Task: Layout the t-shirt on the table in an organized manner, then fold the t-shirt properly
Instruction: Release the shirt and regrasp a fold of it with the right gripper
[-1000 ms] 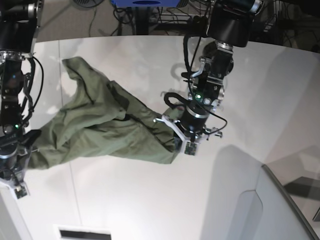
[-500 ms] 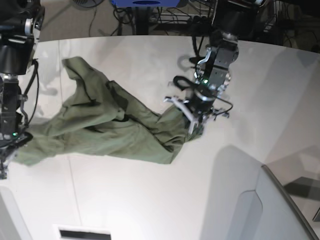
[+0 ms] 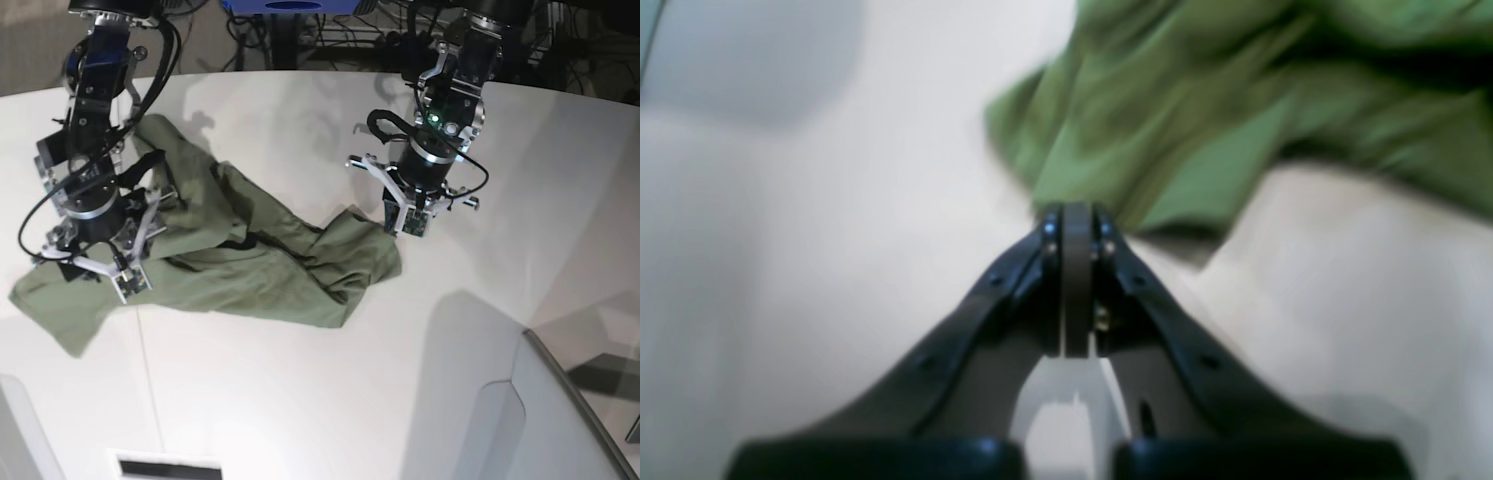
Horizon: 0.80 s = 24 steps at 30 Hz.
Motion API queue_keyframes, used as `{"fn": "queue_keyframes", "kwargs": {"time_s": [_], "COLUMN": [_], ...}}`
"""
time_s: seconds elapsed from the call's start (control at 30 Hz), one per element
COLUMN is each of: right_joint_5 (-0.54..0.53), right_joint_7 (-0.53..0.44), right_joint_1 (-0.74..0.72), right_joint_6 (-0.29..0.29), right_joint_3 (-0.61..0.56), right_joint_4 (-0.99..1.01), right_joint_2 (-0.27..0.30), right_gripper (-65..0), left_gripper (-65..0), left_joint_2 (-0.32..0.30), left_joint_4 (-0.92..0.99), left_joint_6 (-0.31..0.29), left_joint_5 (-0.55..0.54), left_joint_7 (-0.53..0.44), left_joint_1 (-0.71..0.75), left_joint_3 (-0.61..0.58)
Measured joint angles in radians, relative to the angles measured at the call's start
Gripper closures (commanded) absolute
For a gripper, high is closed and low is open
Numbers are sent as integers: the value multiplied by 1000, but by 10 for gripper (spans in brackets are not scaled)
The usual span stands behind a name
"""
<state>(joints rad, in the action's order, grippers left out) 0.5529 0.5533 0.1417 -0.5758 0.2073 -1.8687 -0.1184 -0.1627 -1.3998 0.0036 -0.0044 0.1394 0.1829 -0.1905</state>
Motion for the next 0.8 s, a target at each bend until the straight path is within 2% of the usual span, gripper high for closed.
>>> {"fn": "queue_keyframes", "kwargs": {"time_s": [0.07,0.13,0.23,0.33,0.43,0.5,0.57,0.7,0.8], "right_joint_5": [33,13,-3,5,9,2,-11,6,2], "right_joint_7": [25,21,-10,6,42,67,67,75,75], "right_joint_1": [3,9,2,-28,-63,-74,-68,-41,-25], "right_joint_6": [25,-1,-1,-3,5,5,-6,8,1], "right_joint_3": [-70,-154,-280,-321,-315,-304,-249,-119,-29], "right_joint_4": [14,19,45,140,240,290,304,305,344], "right_joint_2": [26,27,14,16,19,21,14,25,23], "right_gripper": [-368,-368,-368,-339,-225,-185,-159,-126,-120], "left_gripper": [0,0,0,0,0,0,0,0,0], "left_joint_2": [-11,-17,-21,-5,-1,-4,-6,-6,-2], "left_joint_4": [-18,-21,-11,-14,-18,-18,-10,-10,-10], "left_joint_6": [0,-1,0,8,-1,0,0,0,-2], "left_joint_5": [0,0,0,0,-3,-3,-3,-3,-3], "left_joint_7": [-9,-11,14,1,-5,-3,0,0,0], "left_joint_1": [10,39,76,80,86,97,100,94,96], "left_joint_3": [0,27,82,126,145,165,185,191,189]}}
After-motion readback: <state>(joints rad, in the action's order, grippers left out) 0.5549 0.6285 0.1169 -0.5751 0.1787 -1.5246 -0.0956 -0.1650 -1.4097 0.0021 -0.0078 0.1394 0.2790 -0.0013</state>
